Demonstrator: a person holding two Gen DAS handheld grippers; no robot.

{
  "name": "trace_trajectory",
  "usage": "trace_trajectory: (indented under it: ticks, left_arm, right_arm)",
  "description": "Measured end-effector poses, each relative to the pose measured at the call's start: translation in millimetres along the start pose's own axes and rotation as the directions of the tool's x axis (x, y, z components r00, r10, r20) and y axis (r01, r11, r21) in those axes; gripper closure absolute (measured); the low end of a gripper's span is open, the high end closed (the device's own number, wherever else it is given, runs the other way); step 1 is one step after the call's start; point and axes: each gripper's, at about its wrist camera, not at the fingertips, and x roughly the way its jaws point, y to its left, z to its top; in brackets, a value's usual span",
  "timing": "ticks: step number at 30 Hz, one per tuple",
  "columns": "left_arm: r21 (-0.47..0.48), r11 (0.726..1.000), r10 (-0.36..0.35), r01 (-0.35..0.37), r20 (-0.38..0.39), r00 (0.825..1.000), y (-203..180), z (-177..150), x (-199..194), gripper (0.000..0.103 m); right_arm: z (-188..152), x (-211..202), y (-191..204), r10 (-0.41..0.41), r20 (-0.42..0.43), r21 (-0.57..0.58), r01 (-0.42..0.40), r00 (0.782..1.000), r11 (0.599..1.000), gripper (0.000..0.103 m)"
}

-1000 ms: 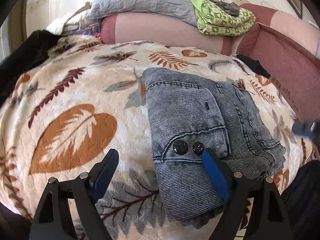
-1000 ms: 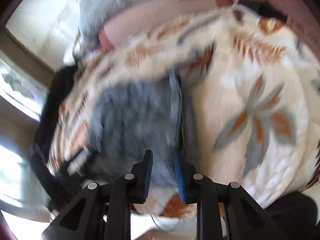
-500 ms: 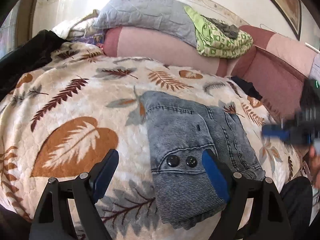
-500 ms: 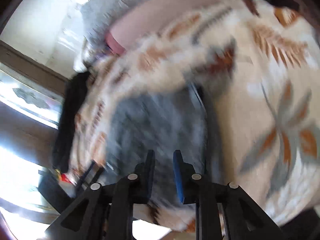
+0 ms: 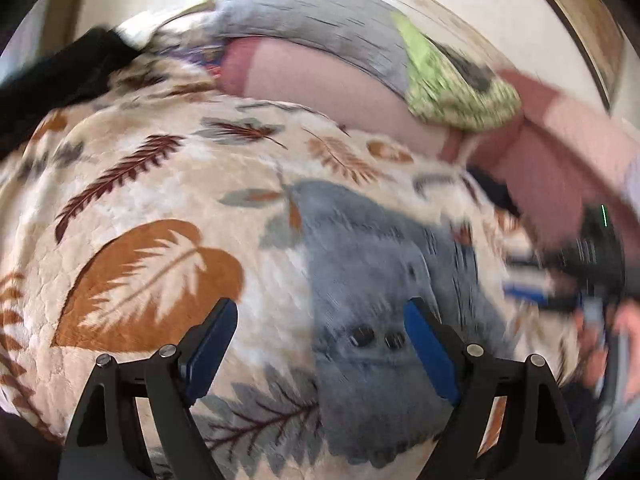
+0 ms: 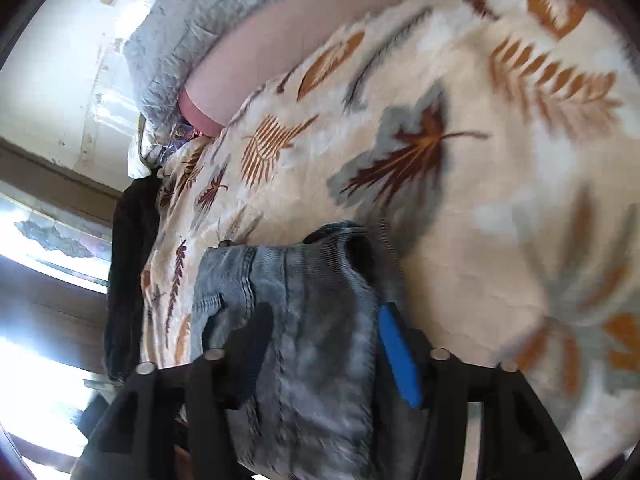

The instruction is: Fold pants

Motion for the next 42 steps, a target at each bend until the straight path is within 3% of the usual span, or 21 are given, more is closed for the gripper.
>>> trace_trajectory:
  ticks: [2, 5, 10, 13, 15, 16, 17, 18, 21, 23, 29, 32, 35, 42]
  left_arm:
    - [-0.087, 0.996, -0.024, 0.017, -0.075, 0.997, 14, 10, 11, 0.017]
    - [-0.176, 0.981, -0.114, 0.079, -0.195, 0.974, 24, 15, 35, 0.017]
    - [-0.147, 0.986, -0.116, 0.078, -0.275, 0.954, 13, 19, 59, 0.017]
    - [-0.128, 0.982, -0.170, 0.137, -0.301, 0.939, 2, 15, 70, 0.017]
    - [-0.110, 0.985, -0.158, 0.132, -0.287, 0.945, -3, 13, 71, 0.018]
    - [-0.097, 0.986, -0.160, 0.138, -0.278, 0.947, -6, 12, 71, 0.023]
    - [-0.095, 0.984, -0.175, 0.154, -0.283, 0.943, -7, 14, 72, 0.049]
    - [-0.089, 0.982, -0.186, 0.167, -0.298, 0.936, -9, 14, 73, 0.061]
    - [0.029, 0.994, -0.098, 0.109, -0.265, 0.959, -22, 14, 65, 0.073]
    - [0.162, 0.985, -0.020, 0.055, -0.210, 0.977, -42, 12, 51, 0.076]
    - [0.293, 0.956, 0.005, 0.012, -0.057, 0.998, -67, 30, 11, 0.078]
    - [0.306, 0.952, 0.015, -0.024, 0.031, 0.999, -67, 63, -4, 0.078]
    - [0.291, 0.956, 0.023, -0.042, 0.068, 0.997, -57, 90, -3, 0.078]
    - [0.255, 0.965, 0.042, -0.059, 0.072, 0.997, -28, 117, 37, 0.078]
  right_arm:
    - [-2, 3, -12, -0.009, -0.037, 0.006, 0.009, 0.999, 1.000, 0.035]
    - [-8, 17, -27, 0.019, -0.098, 0.032, -0.016, 0.995, 0.999, 0.035]
    - [-18, 33, -27, 0.082, -0.129, 0.031, -0.079, 0.988, 0.996, 0.034]
    - [-19, 38, -28, 0.085, -0.132, 0.036, -0.081, 0.988, 0.996, 0.034]
    - [-19, 43, -26, 0.071, -0.131, 0.027, -0.068, 0.989, 0.997, 0.034]
    - [-19, 44, -22, 0.062, -0.125, 0.022, -0.060, 0.990, 0.998, 0.037]
    - [-20, 43, -17, 0.044, -0.119, 0.003, -0.044, 0.992, 0.999, 0.053]
    - [-22, 44, -12, 0.025, -0.119, -0.024, -0.028, 0.993, 0.999, 0.064]
    - [-28, 39, 10, -0.048, -0.083, -0.119, 0.038, 0.995, 0.992, 0.076]
    - [-31, 32, 20, -0.068, -0.056, -0.151, 0.059, 0.996, 0.987, 0.083]
    - [-27, -4, 70, -0.044, 0.036, -0.270, 0.052, 0.998, 0.961, 0.087]
    - [-6, -16, 99, -0.006, 0.086, -0.318, 0.033, 0.996, 0.947, 0.087]
    - [12, -13, 120, 0.032, 0.113, -0.339, 0.008, 0.993, 0.941, 0.087]
    - [42, 28, 139, 0.024, 0.110, -0.358, 0.017, 0.994, 0.933, 0.087]
